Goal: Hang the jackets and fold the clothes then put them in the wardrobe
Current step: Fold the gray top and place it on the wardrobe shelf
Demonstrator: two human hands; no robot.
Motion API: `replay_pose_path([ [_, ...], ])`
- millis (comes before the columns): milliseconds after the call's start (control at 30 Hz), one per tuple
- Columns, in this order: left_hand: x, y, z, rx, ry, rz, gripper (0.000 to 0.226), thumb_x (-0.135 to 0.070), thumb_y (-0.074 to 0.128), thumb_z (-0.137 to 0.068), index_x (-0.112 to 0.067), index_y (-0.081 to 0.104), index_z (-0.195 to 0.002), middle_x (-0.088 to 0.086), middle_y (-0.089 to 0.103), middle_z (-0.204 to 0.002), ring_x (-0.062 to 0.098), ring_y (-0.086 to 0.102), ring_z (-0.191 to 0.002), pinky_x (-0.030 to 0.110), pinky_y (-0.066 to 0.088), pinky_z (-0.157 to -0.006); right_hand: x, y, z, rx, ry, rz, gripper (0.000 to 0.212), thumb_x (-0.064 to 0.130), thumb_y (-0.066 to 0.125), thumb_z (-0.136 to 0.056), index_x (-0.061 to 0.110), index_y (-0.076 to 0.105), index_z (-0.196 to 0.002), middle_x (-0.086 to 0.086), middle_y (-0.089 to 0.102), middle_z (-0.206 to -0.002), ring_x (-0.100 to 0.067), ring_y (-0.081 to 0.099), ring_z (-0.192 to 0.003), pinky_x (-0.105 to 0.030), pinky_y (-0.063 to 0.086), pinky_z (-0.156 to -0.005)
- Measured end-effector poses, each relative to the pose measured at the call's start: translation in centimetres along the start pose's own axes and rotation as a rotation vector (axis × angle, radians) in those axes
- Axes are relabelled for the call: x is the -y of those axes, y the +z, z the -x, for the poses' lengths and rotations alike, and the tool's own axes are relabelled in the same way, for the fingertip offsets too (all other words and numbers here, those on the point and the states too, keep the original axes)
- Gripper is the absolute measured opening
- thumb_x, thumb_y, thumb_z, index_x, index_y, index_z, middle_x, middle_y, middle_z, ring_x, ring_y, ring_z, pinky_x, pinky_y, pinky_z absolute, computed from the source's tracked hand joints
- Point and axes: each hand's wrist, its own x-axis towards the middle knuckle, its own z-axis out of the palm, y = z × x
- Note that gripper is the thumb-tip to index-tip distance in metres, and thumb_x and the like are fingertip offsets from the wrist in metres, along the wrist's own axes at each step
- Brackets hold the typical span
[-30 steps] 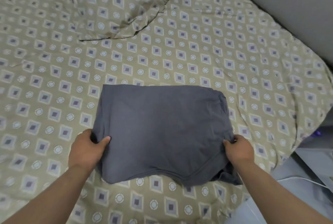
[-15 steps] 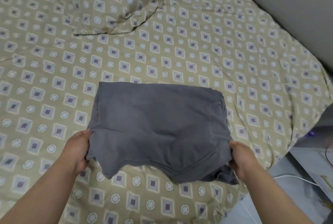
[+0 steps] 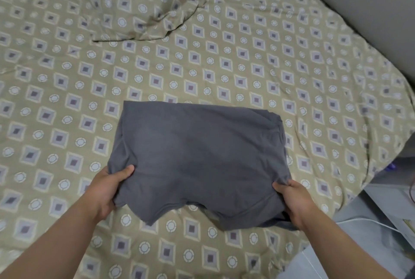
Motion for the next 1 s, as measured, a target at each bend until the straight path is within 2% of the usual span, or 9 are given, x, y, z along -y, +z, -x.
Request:
replay_pose_path([
  [167, 0.0, 0.1, -0.3, -0.145, 0.111, -0.212, 0.01, -0.011, 0.067, -0.092, -0.016, 0.066, -0.101, 0.015, 0.073, -0.103, 0.034, 0.07, -0.091, 0.048, 0.056, -0.086, -0.2, 0.0, -0.3, -0.119, -0.112, 0.22, 0.018, 0.023, 0.068, -0.092, 0.005, 0.068, -0.094, -0.015, 0.074, -0.09, -0.036, 0.07, -0.084, -0.05, 0.058, -0.084],
  [267, -0.8, 0.5, -0.2, -0.319, 0.339, -0.599, 0.014, -0.025, 0.07, -0.089, -0.018, 0.06, -0.083, 0.011, 0.069, -0.086, 0.032, 0.064, -0.078, 0.048, 0.057, -0.074, -0.7, 0.6, -0.3, -0.34, -0.297, 0.541, 0.019, 0.027, 0.067, -0.089, 0.008, 0.064, -0.087, -0.013, 0.068, -0.088, -0.03, 0.062, -0.077, -0.04, 0.052, -0.074],
  [333, -1.4, 0.8, 0.1, -0.328, 0.382, -0.669, 0.018, -0.031, 0.071, -0.086, -0.022, 0.056, -0.083, 0.005, 0.065, -0.083, 0.03, 0.062, -0.077, 0.048, 0.056, -0.069, -0.9, 1.0, -0.1, -0.388, -0.335, 0.567, 0.021, 0.027, 0.068, -0.086, 0.007, 0.064, -0.083, -0.016, 0.064, -0.088, -0.035, 0.062, -0.08, -0.042, 0.054, -0.076],
  [433, -2.5, 1.4, 0.0, -0.275, 0.371, -0.548, 0.027, -0.043, 0.071, -0.074, -0.023, 0.059, -0.087, -0.002, 0.065, -0.085, 0.022, 0.062, -0.078, 0.041, 0.054, -0.065, -0.3, 1.1, -0.2, -0.436, -0.38, 0.596, 0.027, 0.031, 0.067, -0.082, 0.005, 0.062, -0.078, -0.021, 0.062, -0.09, -0.04, 0.06, -0.087, -0.046, 0.052, -0.082],
  [500, -3.8, 1.6, -0.7, -0.261, 0.416, -0.546, 0.037, -0.049, 0.069, -0.072, -0.019, 0.064, -0.093, -0.004, 0.066, -0.088, 0.019, 0.062, -0.081, 0.036, 0.046, -0.067, 1.0, 1.0, -0.6, -0.428, -0.505, 0.608, 0.029, 0.031, 0.067, -0.082, 0.008, 0.057, -0.069, -0.018, 0.062, -0.078, -0.038, 0.059, -0.079, -0.043, 0.05, -0.073],
  [600, -6.3, 2.6, -2.4, -0.194, 0.438, -0.543, 0.023, -0.042, 0.075, -0.081, -0.021, 0.069, -0.09, -0.007, 0.07, -0.086, 0.015, 0.066, -0.081, 0.029, 0.045, -0.066, 4.4, 1.7, -1.7, -0.32, -0.598, 0.528, 0.023, 0.03, 0.067, -0.085, 0.011, 0.06, -0.074, -0.004, 0.063, -0.071, -0.024, 0.059, -0.07, -0.035, 0.042, -0.061],
  [700, -8.8, 3.9, -4.0, -0.09, 0.358, -0.57, 0.021, -0.037, 0.079, -0.079, -0.02, 0.071, -0.089, -0.005, 0.073, -0.084, 0.016, 0.07, -0.077, 0.027, 0.048, -0.06, 8.3, 3.1, -3.5, -0.208, -0.575, 0.488, 0.016, 0.036, 0.064, -0.087, 0.02, 0.063, -0.086, 0.007, 0.063, -0.081, -0.01, 0.058, -0.075, -0.028, 0.038, -0.059],
  [900, -12.7, 6.3, -6.5, 0.135, 0.136, -0.334, 0.033, -0.016, 0.066, -0.092, -0.017, 0.062, -0.124, 0.011, 0.072, -0.112, 0.027, 0.07, -0.097, 0.036, 0.054, -0.075, 13.9, 4.6, -6.2, -0.079, -0.336, 0.277, 0.026, 0.035, 0.075, -0.084, 0.016, 0.059, -0.076, -0.001, 0.065, -0.079, -0.022, 0.059, -0.071, -0.034, 0.05, -0.069],
  [1000, -15.0, 7.1, -7.6, 0.137, 0.143, -0.208, 0.027, -0.022, 0.059, -0.097, -0.017, 0.062, -0.124, 0.004, 0.075, -0.104, 0.02, 0.074, -0.088, 0.032, 0.056, -0.067, 15.3, 4.7, -6.7, -0.139, -0.343, 0.167, 0.021, 0.031, 0.07, -0.089, 0.014, 0.062, -0.081, -0.005, 0.066, -0.082, -0.024, 0.059, -0.074, -0.035, 0.053, -0.071],
])
